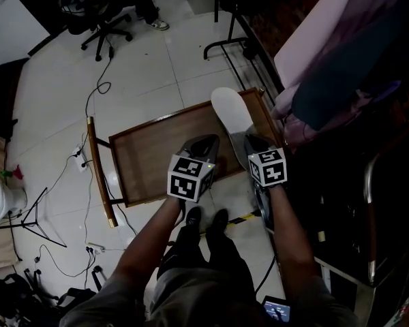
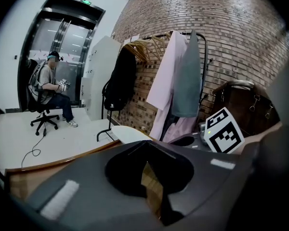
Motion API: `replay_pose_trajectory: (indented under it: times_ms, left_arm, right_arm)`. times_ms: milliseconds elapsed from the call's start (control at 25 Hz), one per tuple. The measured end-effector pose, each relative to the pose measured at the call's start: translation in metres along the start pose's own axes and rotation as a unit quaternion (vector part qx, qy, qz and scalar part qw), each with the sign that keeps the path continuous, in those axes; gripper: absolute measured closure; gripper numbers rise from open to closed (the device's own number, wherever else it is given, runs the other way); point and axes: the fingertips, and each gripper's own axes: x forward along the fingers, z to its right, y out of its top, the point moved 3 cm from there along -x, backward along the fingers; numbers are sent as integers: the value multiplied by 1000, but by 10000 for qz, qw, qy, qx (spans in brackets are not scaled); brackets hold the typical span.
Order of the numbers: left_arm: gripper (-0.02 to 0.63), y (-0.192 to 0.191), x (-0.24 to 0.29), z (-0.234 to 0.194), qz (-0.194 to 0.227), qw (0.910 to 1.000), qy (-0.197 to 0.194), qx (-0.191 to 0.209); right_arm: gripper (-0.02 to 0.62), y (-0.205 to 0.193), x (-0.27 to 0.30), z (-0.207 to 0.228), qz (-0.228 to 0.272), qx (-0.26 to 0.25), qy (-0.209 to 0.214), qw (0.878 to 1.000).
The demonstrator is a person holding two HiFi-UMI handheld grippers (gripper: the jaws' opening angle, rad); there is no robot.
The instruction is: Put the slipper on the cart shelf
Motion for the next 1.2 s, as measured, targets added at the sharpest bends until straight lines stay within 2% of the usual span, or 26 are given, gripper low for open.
replay_pose_trajectory:
  times_ms: [320,520,680,880,1040,1200]
  left_arm:
    - [600,37,-36,21,548,9982,-108,218]
    - [600,61,-68,47,886,9936,-426,561]
    - [600,67,-102,61,930,9896,-794,757]
    - [600,60,-136,82,797,9839,-1372,827]
    - [600,51,-155,113,687,9718,-1957,1124]
    - [600,44,-173,149,653,9598,-2435,1235]
  right_arm:
    - [584,59,-78,-26,935,-50,-68,9956]
    - [584,83,-140,-46,1479,10,-351,9884]
    - [586,95,-185,-70,1831,80,-714,9805]
    - [586,89,-238,-101,2112,234,-1125,9707]
    - [586,68,-284,-122,2204,390,-1631,9609]
    - [586,45,-327,-139,2226,538,-2007,9525]
